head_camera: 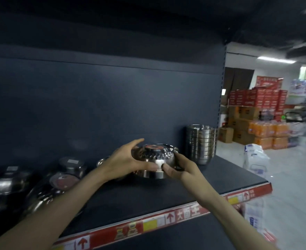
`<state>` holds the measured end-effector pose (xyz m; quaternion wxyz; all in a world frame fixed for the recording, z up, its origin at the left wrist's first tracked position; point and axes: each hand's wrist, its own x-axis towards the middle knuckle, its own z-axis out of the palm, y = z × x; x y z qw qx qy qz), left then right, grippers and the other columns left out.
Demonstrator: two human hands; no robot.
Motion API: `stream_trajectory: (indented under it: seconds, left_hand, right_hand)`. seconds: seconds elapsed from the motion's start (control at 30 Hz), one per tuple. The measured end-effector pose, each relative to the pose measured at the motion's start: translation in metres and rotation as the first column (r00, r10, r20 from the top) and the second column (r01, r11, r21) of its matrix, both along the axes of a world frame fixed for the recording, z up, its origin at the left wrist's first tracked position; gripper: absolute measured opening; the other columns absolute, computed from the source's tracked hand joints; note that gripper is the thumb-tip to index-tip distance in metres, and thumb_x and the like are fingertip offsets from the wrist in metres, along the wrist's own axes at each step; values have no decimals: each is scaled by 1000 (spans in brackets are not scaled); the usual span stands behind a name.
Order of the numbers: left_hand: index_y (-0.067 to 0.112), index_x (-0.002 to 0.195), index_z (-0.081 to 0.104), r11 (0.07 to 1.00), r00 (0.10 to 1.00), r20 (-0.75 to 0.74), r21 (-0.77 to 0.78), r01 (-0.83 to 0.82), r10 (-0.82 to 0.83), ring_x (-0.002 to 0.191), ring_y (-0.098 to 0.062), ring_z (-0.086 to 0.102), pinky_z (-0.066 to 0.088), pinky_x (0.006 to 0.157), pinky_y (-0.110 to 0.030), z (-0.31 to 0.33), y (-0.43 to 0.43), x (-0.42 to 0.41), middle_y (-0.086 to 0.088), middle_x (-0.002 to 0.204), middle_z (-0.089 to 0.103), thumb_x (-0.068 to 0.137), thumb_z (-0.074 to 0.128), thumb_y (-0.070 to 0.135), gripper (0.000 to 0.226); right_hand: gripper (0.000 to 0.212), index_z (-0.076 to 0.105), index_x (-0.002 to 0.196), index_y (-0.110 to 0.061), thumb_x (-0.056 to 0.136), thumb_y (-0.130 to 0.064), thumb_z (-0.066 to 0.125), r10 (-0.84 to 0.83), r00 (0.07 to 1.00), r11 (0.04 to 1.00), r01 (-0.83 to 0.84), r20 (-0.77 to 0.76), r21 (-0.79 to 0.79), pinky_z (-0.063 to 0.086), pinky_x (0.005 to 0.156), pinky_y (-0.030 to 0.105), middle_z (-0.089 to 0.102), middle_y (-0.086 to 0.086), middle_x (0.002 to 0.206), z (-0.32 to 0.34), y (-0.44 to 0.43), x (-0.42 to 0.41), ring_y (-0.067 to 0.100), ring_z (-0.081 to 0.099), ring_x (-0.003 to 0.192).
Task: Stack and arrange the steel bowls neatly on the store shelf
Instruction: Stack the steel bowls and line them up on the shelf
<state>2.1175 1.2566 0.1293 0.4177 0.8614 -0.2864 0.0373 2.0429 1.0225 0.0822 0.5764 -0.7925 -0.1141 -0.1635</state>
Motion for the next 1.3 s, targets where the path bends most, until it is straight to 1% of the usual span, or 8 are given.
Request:
stream_trajectory:
  seconds: [0.23,0.37,0.43,0.6,0.77,0.9,1.0,1.3]
  left_hand:
    - [27,149,59,885,998,-2,-463,55,-64,122,2,67,51,114,-33,6,-68,-9,18,130,72,48,92,70,115]
    - [25,129,69,825,993,-18,-558,88,-119,103,11,72,55,89,-13,10,-102,-21,28,104,79,64,100,44,75]
    - [31,109,69,809,988,-20,-577,115,-155,94,14,72,52,79,-6,10,-118,-25,32,94,78,73,97,27,46]
    - [30,137,68,763,969,19,-613,205,-246,112,2,73,57,97,-22,13,-144,-38,20,114,80,57,98,50,88]
    - [69,76,73,761,945,79,-574,303,-317,90,9,74,55,73,-11,20,-162,-55,28,90,79,74,92,26,48]
    - [69,96,73,708,930,95,-622,334,-355,108,8,72,56,90,-17,19,-164,-54,27,109,78,63,89,55,40]
    - [47,148,56,691,915,106,-623,366,-389,132,5,60,47,118,-35,14,-159,-57,25,137,69,68,84,65,87]
    - [28,169,23,803,876,441,-441,400,-195,158,-14,35,37,125,-52,-13,-141,-65,12,170,38,90,83,27,99]
  right_hand:
    - [51,69,119,-16,93,-60,71,-106,989,994,101,108,50,48,108,52,71,12,106,30,-41,-15,16,66,104]
    - [72,53,151,-37,89,-66,75,-149,977,987,138,150,78,51,106,30,78,-14,113,42,-61,-34,0,70,113]
    - [64,59,146,-39,89,-61,78,-146,973,988,133,180,84,54,108,48,77,4,119,48,-70,-46,24,71,117]
    - [41,69,131,-39,91,-44,75,-150,959,988,137,242,71,53,105,49,79,7,118,60,-85,-75,37,69,116]
    - [41,68,129,-38,91,-36,84,-177,957,984,165,231,69,61,101,46,78,2,120,62,-93,-84,28,74,112]
    - [44,68,131,-38,90,-32,81,-233,940,973,226,249,54,61,98,36,80,-3,116,63,-93,-95,16,76,108]
    - [41,70,128,-36,90,-34,84,-285,922,958,278,263,63,59,90,25,81,-6,111,65,-93,-99,12,77,104]
    - [47,81,117,-17,90,-53,66,-193,975,942,153,111,299,57,101,32,81,7,115,70,-96,-102,20,75,115]
